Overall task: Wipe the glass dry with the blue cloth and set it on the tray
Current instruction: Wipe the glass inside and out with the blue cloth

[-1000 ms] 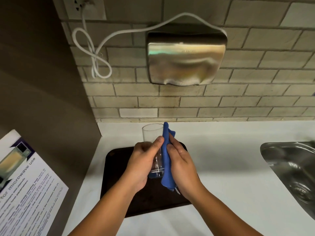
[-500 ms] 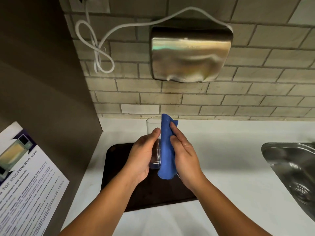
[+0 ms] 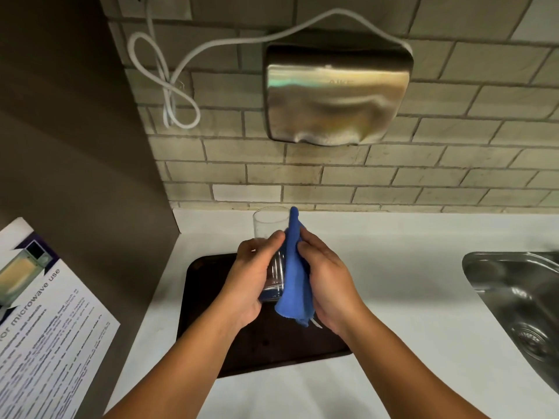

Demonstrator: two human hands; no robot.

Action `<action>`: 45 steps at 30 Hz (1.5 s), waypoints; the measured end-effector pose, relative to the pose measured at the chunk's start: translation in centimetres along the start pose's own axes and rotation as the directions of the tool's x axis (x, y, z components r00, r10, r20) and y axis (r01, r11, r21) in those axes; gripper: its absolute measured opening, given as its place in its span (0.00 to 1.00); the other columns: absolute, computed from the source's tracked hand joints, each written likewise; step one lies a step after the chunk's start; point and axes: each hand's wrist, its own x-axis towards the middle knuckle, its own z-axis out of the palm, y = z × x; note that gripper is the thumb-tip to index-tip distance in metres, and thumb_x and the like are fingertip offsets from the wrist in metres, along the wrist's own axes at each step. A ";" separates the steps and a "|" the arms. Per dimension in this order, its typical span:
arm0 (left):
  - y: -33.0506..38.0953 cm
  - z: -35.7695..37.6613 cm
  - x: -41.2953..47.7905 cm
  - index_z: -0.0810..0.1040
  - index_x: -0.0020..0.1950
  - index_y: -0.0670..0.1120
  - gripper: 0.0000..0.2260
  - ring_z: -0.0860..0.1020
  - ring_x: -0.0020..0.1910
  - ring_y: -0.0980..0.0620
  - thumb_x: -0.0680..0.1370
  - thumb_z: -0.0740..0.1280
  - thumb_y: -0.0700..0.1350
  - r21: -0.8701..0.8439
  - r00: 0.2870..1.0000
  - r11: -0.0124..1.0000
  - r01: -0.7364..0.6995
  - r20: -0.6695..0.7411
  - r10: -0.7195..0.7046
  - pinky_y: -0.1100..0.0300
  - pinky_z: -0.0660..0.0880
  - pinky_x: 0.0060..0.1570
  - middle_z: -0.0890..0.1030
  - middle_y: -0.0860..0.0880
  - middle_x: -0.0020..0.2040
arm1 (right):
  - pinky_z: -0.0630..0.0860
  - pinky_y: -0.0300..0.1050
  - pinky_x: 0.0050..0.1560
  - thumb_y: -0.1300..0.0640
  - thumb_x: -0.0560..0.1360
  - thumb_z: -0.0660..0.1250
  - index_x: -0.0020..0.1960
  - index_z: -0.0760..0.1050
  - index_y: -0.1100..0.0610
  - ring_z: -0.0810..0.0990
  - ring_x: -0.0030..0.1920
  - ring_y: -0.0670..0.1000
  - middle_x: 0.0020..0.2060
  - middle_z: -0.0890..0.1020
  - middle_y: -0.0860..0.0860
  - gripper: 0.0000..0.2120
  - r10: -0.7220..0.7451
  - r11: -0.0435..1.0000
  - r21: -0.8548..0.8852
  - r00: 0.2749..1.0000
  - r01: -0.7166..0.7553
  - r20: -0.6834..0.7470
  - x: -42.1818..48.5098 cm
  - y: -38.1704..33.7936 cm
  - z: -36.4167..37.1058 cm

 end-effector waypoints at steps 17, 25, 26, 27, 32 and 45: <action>0.2 -0.3 -0.4 0.83 0.62 0.51 0.29 0.91 0.51 0.49 0.72 0.74 0.71 0.114 0.985 0.979 -0.167 -0.024 0.171 0.51 0.86 0.49 0.92 0.51 0.49 | 0.87 0.55 0.55 0.52 0.88 0.64 0.66 0.86 0.50 0.91 0.53 0.57 0.56 0.91 0.57 0.14 0.060 0.979 0.196 0.997 -0.049 -0.049 0.1 -0.2 -0.1; 0.1 0.2 -0.4 0.81 0.68 0.55 0.24 0.88 0.51 0.61 0.76 0.75 0.65 0.302 0.982 0.935 -0.187 0.034 0.185 0.66 0.82 0.45 0.90 0.58 0.54 | 0.84 0.59 0.67 0.54 0.90 0.61 0.79 0.74 0.41 0.90 0.61 0.52 0.63 0.89 0.45 0.19 -0.063 0.996 0.052 0.988 0.071 -0.141 0.1 1.3 0.3; 0.1 0.1 -0.4 0.79 0.74 0.53 0.35 0.88 0.52 0.60 0.71 0.77 0.67 0.311 0.981 0.930 -0.193 0.068 0.181 0.69 0.80 0.42 0.90 0.57 0.56 | 0.84 0.59 0.67 0.53 0.90 0.61 0.79 0.74 0.41 0.90 0.61 0.52 0.63 0.89 0.46 0.19 -0.059 0.996 0.059 0.988 0.068 -0.141 0.2 1.2 0.2; 0.1 0.0 -0.3 0.78 0.75 0.50 0.41 0.88 0.53 0.57 0.67 0.79 0.68 0.307 0.983 0.934 -0.183 0.068 0.170 0.67 0.80 0.43 0.89 0.53 0.58 | 0.84 0.59 0.67 0.53 0.90 0.61 0.79 0.75 0.42 0.90 0.62 0.52 0.64 0.89 0.48 0.19 -0.052 0.996 0.066 0.989 0.062 -0.138 0.3 1.2 0.2; 0.6 -0.6 0.4 0.91 0.54 0.49 0.28 0.86 0.39 0.53 0.61 0.84 0.63 0.172 0.991 0.979 -0.111 0.089 0.097 0.60 0.81 0.38 0.90 0.47 0.47 | 0.81 0.55 0.70 0.53 0.90 0.60 0.80 0.74 0.43 0.88 0.66 0.52 0.66 0.88 0.48 0.19 -0.030 0.997 0.065 0.996 0.036 -0.081 0.0 1.1 0.1; 1.3 -0.2 -0.5 0.87 0.58 0.45 0.19 0.91 0.47 0.49 0.76 0.79 0.59 0.153 0.991 0.980 -0.131 -0.003 0.133 0.60 0.84 0.41 0.92 0.46 0.49 | 0.87 0.54 0.57 0.51 0.90 0.60 0.69 0.83 0.51 0.91 0.57 0.57 0.59 0.91 0.58 0.16 0.076 0.982 0.175 0.996 -0.066 -0.047 0.3 0.1 -0.3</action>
